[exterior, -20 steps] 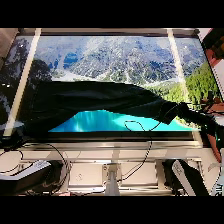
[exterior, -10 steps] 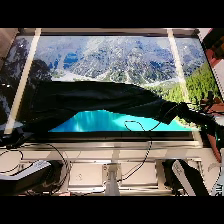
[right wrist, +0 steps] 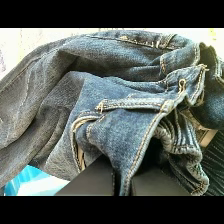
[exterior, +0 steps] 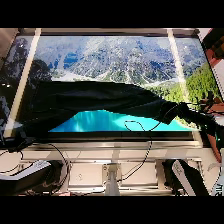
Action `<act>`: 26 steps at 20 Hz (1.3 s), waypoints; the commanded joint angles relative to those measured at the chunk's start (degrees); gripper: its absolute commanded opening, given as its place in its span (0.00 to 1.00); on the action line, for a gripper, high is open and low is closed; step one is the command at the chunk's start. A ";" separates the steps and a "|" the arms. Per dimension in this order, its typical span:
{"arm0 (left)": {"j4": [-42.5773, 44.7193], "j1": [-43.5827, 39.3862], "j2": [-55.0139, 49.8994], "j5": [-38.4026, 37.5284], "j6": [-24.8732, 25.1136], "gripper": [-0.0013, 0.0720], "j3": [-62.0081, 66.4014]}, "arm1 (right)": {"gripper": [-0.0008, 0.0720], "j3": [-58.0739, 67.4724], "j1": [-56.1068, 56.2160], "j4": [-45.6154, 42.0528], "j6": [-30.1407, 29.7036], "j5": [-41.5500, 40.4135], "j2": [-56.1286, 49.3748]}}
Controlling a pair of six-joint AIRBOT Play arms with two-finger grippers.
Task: Fold the clothes and pants, and hang the long-sleeved shirts on hangers.
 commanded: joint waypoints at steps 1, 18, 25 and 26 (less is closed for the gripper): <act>-0.94 0.02 -0.02 2.54 0.31 0.73 -0.55 | 0.08 0.04 0.00 0.00 -0.02 0.00 0.02; 1.53 -0.39 -0.04 5.64 5.16 0.59 -3.39 | 0.08 0.04 0.00 0.04 0.04 0.13 0.02; 1.51 -0.39 -0.04 4.37 7.85 0.71 -3.39 | 0.08 0.04 0.00 0.04 0.02 0.13 0.02; 1.51 -0.42 -0.04 4.22 7.87 0.71 -3.39 | 0.08 0.04 0.00 0.02 0.02 0.13 0.02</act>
